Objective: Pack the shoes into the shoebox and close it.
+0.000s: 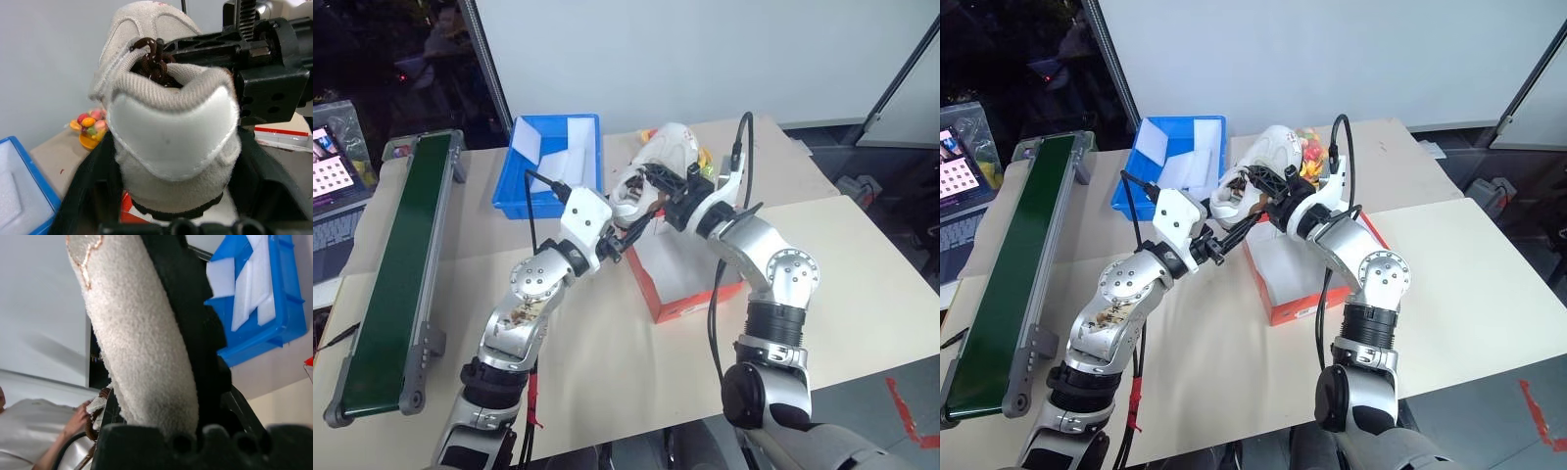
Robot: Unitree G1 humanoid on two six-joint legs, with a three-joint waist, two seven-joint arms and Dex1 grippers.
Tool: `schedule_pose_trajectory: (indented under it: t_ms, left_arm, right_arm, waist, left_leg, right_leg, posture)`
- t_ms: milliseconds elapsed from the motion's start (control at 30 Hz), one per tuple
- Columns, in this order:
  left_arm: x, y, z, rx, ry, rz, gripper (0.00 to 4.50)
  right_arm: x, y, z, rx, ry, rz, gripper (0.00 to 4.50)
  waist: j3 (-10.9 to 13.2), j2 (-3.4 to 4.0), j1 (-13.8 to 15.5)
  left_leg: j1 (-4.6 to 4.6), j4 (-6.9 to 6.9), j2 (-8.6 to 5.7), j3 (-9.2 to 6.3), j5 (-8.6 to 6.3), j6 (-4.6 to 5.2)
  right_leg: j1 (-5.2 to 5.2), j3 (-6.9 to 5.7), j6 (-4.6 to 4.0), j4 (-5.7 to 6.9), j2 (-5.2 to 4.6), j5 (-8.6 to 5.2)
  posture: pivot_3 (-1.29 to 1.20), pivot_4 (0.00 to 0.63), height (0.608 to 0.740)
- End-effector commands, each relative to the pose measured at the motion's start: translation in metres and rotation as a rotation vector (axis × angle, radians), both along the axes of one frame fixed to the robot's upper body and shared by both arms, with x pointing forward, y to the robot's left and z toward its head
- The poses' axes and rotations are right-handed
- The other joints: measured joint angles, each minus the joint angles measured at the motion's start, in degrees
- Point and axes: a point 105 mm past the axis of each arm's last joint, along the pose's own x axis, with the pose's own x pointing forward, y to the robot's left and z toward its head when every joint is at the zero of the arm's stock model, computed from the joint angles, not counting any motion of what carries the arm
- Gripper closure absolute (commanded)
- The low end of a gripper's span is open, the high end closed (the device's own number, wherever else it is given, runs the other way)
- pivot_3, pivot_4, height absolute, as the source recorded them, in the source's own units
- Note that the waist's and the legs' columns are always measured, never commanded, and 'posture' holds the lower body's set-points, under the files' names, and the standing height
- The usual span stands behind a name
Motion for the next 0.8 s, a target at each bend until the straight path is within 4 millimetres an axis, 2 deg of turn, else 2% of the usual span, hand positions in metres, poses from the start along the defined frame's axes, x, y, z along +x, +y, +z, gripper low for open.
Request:
schedule_pose_trajectory:
  t_ms: [33,167,233,300,467,533,633,800]
  left_arm:
    - [-0.003,-0.003,0.001,0.022,-0.022,-0.019,0.07]
    - [-0.006,-0.003,0.002,0.004,-0.026,-0.034,0.07]
    - [-0.011,-0.001,0.004,0.0,-0.033,-0.051,0.07]
    - [-0.018,0.003,0.0,0.01,-0.012,-0.086,0.07]
    - [-0.053,0.036,-0.041,0.246,0.19,-0.302,0.07]
    - [-0.06,0.044,-0.05,0.308,0.241,-0.345,0.07]
    - [-0.06,0.044,-0.052,0.333,0.239,-0.365,0.07]
    - [-0.061,0.028,-0.053,0.312,0.217,-0.409,0.07]
  right_arm:
    - [-0.008,-0.005,0.028,0.047,-0.098,-0.015,3.52]
    - [-0.002,-0.019,0.032,0.063,-0.103,-0.088,3.52]
    - [0.009,-0.042,0.032,0.027,-0.099,-0.205,3.52]
    - [0.016,-0.057,0.029,-0.041,-0.088,-0.266,3.52]
    - [0.006,-0.079,-0.006,-0.583,-0.048,-0.196,3.52]
    - [0.0,-0.088,-0.021,-0.759,-0.002,-0.135,3.52]
    - [-0.008,-0.097,-0.039,-0.929,0.064,-0.037,3.52]
    - [-0.017,-0.102,-0.072,-1.116,0.197,0.134,3.52]
  waist:
    - [0.0,0.0,0.06]
    - [0.0,0.0,0.14]
    - [0.0,0.0,0.15]
    - [0.0,0.0,0.28]
    - [0.05,0.1,-0.17]
    - [0.08,0.14,-0.05]
    - [0.11,0.19,0.52]
    - [0.11,0.19,1.19]
  left_leg:
    - [0.0,0.0,-0.01,0.0,0.0,0.0]
    - [0.0,0.0,-0.01,0.0,0.0,0.0]
    - [0.0,0.0,-0.02,0.0,0.0,0.0]
    - [0.0,0.0,-0.03,0.0,0.0,0.0]
    - [0.01,-0.21,0.04,0.09,0.0,0.0]
    - [0.02,-0.24,0.06,0.12,0.0,0.0]
    - [0.0,-0.21,0.07,0.14,-0.02,0.06]
    - [-0.05,-0.13,0.09,0.18,-0.06,0.14]
  right_leg:
    - [0.0,0.0,0.0,0.0,0.0,0.0]
    - [0.0,-0.01,0.0,-0.01,0.0,0.0]
    - [0.0,-0.01,0.0,-0.01,0.0,0.0]
    - [0.01,-0.01,0.0,-0.02,-0.01,0.0]
    - [-0.09,0.05,-0.01,-0.07,0.0,-0.01]
    - [-0.09,0.06,-0.05,-0.08,0.0,-0.03]
    - [0.08,0.06,-0.05,-0.63,-0.03,-0.03]
    - [0.12,0.14,-0.03,-0.68,-0.08,-0.02]
  posture:
    - [0.0,0.15,0.723]
    - [0.0,0.15,0.723]
    - [0.0,0.15,0.723]
    - [0.0,0.15,0.723]
    - [0.0,0.15,0.723]
    - [0.0,0.15,0.723]
    - [0.0,0.15,0.723]
    - [0.0,0.15,0.723]
